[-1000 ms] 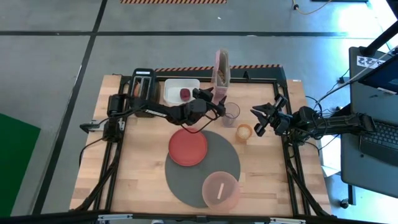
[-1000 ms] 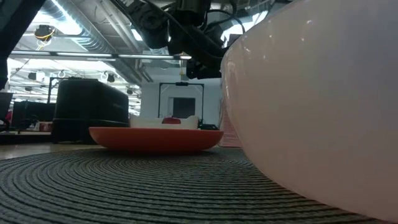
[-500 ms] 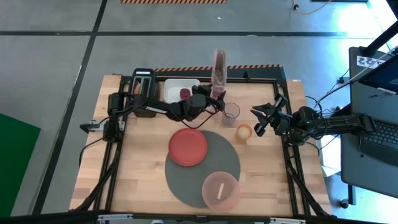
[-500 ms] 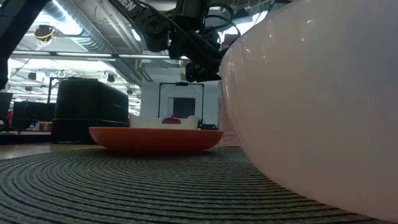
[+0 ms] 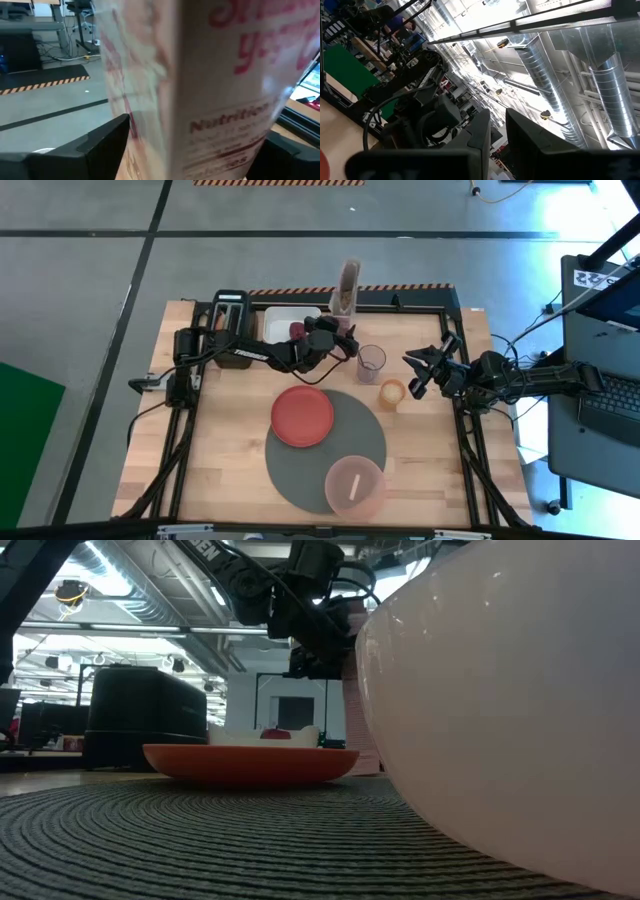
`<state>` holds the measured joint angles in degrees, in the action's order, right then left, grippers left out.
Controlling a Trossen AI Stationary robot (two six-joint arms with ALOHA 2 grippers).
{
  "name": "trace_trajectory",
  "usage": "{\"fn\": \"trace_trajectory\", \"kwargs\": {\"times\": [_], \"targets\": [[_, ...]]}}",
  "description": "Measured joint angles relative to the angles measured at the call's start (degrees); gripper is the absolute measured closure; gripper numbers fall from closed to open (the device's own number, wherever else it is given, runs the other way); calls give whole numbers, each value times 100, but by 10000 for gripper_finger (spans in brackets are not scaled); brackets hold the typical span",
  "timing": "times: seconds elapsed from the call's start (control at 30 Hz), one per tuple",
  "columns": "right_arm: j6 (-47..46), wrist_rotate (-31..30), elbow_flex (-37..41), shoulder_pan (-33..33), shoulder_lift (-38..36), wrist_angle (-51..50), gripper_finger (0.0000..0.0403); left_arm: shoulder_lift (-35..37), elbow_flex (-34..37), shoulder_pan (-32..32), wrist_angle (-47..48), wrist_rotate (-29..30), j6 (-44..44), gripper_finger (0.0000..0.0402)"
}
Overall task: Arrange a breakfast setting
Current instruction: Pour the cereal into the pink bowl
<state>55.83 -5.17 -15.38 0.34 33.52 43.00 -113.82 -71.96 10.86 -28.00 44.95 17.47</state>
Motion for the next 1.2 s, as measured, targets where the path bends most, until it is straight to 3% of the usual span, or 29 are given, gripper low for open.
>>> {"fn": "trace_trajectory", "kwargs": {"times": [0.2,0.5,0.97,1.2], "targets": [[0,-2,0,0,0,2,338,0,0,39,36,-50,-4,147],[2,-1,0,0,0,-58,338,9,-4,236,22,-960,-195,207],[8,-1,2,0,0,-111,338,9,-7,222,87,-957,-709,316],[15,-2,2,0,0,-111,338,-15,11,129,-422,-1042,-1101,329]]}}
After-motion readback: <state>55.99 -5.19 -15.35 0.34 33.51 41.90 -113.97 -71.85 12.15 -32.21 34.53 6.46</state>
